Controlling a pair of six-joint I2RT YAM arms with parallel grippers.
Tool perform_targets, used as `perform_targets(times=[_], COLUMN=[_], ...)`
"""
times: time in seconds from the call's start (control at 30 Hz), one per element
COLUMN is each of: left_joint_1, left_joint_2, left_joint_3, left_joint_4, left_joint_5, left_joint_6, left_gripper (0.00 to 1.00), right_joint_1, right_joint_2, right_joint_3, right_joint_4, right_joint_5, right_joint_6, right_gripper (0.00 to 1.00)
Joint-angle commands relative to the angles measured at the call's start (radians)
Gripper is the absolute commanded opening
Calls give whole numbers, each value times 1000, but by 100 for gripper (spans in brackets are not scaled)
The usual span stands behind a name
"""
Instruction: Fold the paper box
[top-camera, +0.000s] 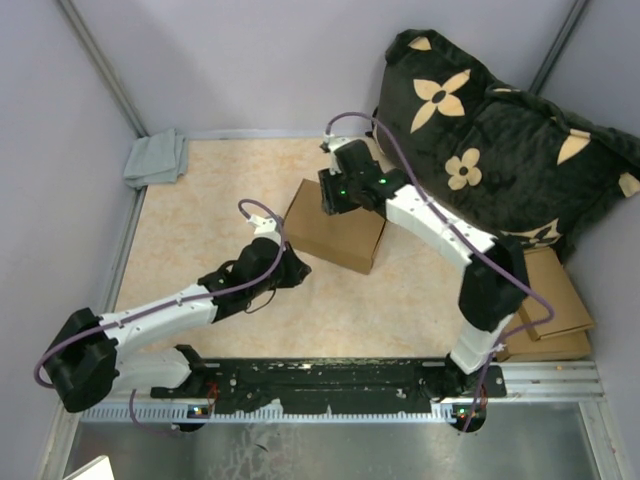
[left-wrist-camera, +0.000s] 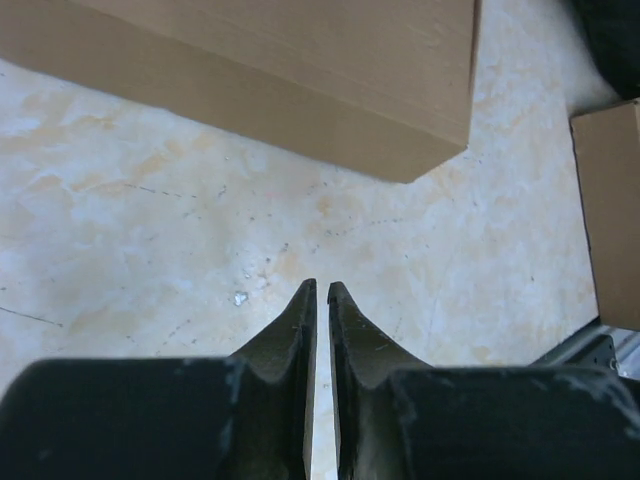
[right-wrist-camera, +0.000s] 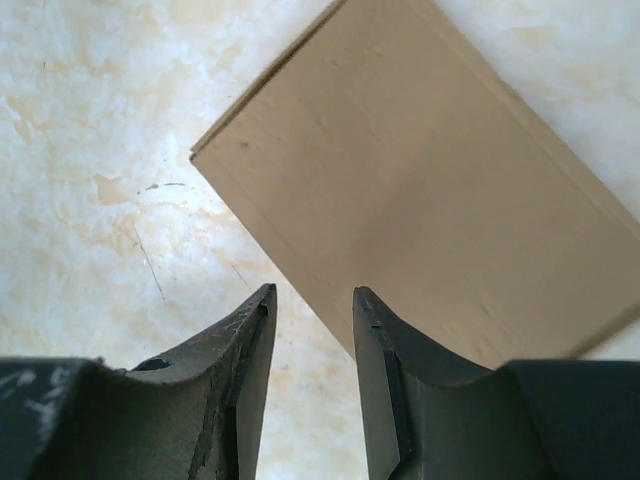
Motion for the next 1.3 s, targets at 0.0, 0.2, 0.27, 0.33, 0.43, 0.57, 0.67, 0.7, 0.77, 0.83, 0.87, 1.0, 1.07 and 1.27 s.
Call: perform_targets(times=[0.0,0.2,0.27,0.33,0.43,0.57,0.67,0.7,0.77,0.83,0.87,1.0,1.07,1.27], left_joint_1=[-20,6,38,96,167,208,211,211,211,211,210,205,205,205], left_joint_2=[-50,-48,32,149,340,564,665,689,709,699,684,603,560,503], left_joint_3=[-7,113,211,336,490,629,671,672,661,607,578,460,414,404], left_joint_4=[1,66,96,86,90,90,80,76,43,51,56,59,67,17], left_joint_5=[-7,-235,-243,-163,-54,36,111,134,170,187,190,174,164,185], left_joint_6=[-29,118,182,214,244,277,277,270,250,225,216,207,209,214], left_gripper=[15,30,34,34,32,29,27,26,21,19,19,18,18,20], right_joint_1=[-33,-33,-32,-28,-17,-12,-13,-14,-14,-17,-20,-23,-24,-23], right_joint_2=[-215,-378,-426,-457,-479,-466,-430,-417,-381,-345,-328,-306,-303,-317], right_joint_3=[-114,-517,-643,-730,-801,-833,-825,-822,-807,-780,-768,-770,-766,-756], right_joint_4=[7,166,261,342,393,418,410,413,406,379,372,433,448,443], right_joint_5=[89,-59,-110,-148,-138,-95,-31,-13,31,84,105,148,150,161], right_joint_6=[33,139,198,245,282,295,302,303,306,317,322,326,324,319], right_gripper=[38,35,32,30,28,25,24,24,23,23,22,24,24,25])
